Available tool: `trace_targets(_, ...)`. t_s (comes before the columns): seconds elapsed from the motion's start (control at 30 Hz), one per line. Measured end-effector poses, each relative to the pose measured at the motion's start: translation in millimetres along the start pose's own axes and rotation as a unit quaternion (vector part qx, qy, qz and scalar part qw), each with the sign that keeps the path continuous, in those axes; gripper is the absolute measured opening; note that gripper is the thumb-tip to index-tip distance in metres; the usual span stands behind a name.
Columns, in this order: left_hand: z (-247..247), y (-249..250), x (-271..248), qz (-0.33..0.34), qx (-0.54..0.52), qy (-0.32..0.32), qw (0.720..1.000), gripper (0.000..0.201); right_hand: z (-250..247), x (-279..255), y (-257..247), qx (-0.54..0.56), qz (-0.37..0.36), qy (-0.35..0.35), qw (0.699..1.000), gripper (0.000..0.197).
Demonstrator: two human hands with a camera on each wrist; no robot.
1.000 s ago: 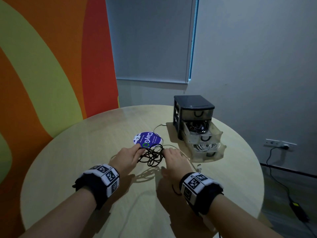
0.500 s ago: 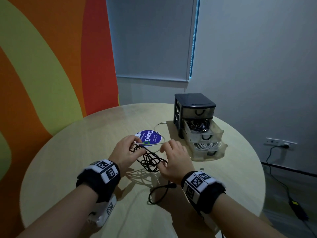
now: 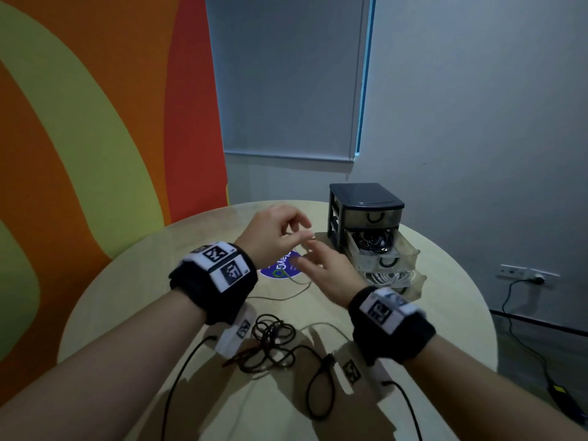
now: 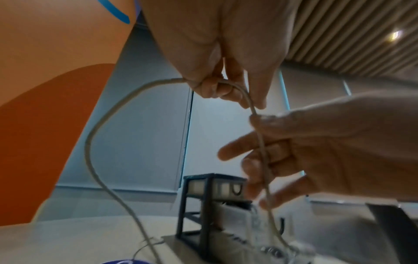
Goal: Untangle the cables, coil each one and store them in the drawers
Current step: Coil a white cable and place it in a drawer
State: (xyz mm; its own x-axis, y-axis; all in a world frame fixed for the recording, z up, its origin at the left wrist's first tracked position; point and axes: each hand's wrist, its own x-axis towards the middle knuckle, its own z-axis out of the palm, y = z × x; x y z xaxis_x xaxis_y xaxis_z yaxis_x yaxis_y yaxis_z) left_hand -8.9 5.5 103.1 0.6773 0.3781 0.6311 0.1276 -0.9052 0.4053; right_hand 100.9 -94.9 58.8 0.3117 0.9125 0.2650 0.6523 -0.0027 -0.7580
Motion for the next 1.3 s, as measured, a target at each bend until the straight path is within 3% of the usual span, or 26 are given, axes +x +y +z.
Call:
trace_targets(0.03, 0, 7, 4, 0.012, -0.005, 0.008, 1.000, 0.010, -7, 2, -7, 0.064, -0.001, -0.013, 0.998, 0.022)
trace_targets(0.07, -1, 13, 7, 0.019, -0.012, 0.013, 1.000, 0.010, -16, 2, -14, 0.122, -0.002, -0.011, 0.992, 0.019)
trace_targets(0.23, -18, 1, 4, -0.053, -0.032, 0.024, 0.998, 0.027, -84, -3, -18, 0.291, 0.027, 0.092, 0.952, 0.030)
trace_targets(0.33, -25, -13, -5, -0.099, -0.079, 0.059, 0.990, 0.026, -107, -6, -6, 0.286, 0.034, 0.122, 0.950, 0.026)
trace_targets(0.5, -21, -11, -8, -0.144, -0.098, 0.097, 0.980, 0.018, -94, -15, -7, 0.256, 0.028, 0.076, 0.963, 0.030)
trace_targets(0.67, -9, 29, -1, -0.076, -0.106, 0.005, 0.991, 0.016, -70, -13, -23, 0.114, -0.022, 0.033, 0.993, 0.028)
trace_targets(0.77, -6, 44, 2, -0.044, -0.103, -0.028, 0.993, 0.017, -63, -8, -24, 0.121, -0.036, 0.027, 0.992, 0.026)
trace_targets(0.97, -28, 15, 9, -0.126, -0.035, 0.137, 0.982, 0.024, -71, -15, -1, 0.082, -0.004, 0.023, 0.996, 0.028)
trace_targets(1.13, -49, -17, -4, -0.250, -0.038, 0.332, 0.909, 0.034, -72, -21, 33, 0.012, 0.062, -0.010, 0.998, 0.031)
trace_targets(1.2, -50, -23, -8, -0.286, -0.023, 0.361, 0.887, 0.035, -69, -22, 40, 0.003, 0.090, -0.010, 0.996, 0.033)
trace_targets(1.3, -44, -32, -12, -0.275, 0.025, 0.338, 0.900, 0.023, -67, -23, 36, 0.033, 0.110, -0.002, 0.993, 0.032)
